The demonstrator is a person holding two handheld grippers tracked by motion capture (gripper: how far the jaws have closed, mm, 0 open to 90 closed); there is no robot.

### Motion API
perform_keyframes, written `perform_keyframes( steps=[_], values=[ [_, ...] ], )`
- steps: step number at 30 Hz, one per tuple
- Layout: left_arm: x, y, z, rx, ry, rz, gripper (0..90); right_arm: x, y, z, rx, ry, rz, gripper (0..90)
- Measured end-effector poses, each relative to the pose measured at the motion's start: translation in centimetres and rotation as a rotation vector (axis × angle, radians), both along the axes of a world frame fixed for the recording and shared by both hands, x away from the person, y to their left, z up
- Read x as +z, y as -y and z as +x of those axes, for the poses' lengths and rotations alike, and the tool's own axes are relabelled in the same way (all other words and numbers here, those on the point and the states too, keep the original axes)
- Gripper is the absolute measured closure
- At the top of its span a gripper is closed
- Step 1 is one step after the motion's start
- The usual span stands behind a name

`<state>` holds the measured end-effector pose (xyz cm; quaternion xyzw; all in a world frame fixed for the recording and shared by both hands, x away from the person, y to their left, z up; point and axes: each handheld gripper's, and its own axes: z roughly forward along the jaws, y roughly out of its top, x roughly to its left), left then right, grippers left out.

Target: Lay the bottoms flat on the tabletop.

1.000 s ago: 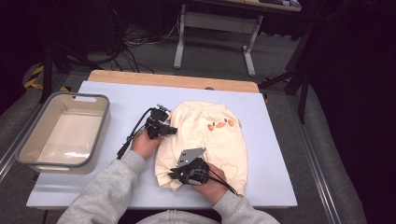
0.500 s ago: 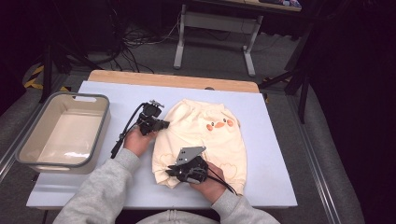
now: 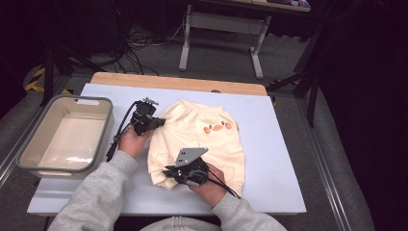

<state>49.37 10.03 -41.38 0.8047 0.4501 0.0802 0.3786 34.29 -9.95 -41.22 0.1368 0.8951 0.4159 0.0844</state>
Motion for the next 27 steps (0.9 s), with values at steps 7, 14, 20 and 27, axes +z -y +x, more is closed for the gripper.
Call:
perform_keyframes(
  steps=[7,14,20,27],
  values=[
    [1.4,-1.2,0.2,0.036,0.03,0.009,87.0,0.5,-0.8,0.3,-0.006,0.006,0.02,83.2],
    [2.1,-0.4,-0.1,0.021,0.049,-0.01,87.0,0.9,-0.1,0.3,-0.016,-0.006,0.049,83.2],
    [3.0,1.1,-0.7,-0.017,0.059,-0.073,86.4,1.7,2.3,-0.1,-0.04,-0.034,0.104,83.2],
    [4.1,4.1,-1.2,-0.067,0.109,-0.083,86.2,2.1,5.6,-0.8,-0.089,-0.061,0.171,82.6]
  ],
)
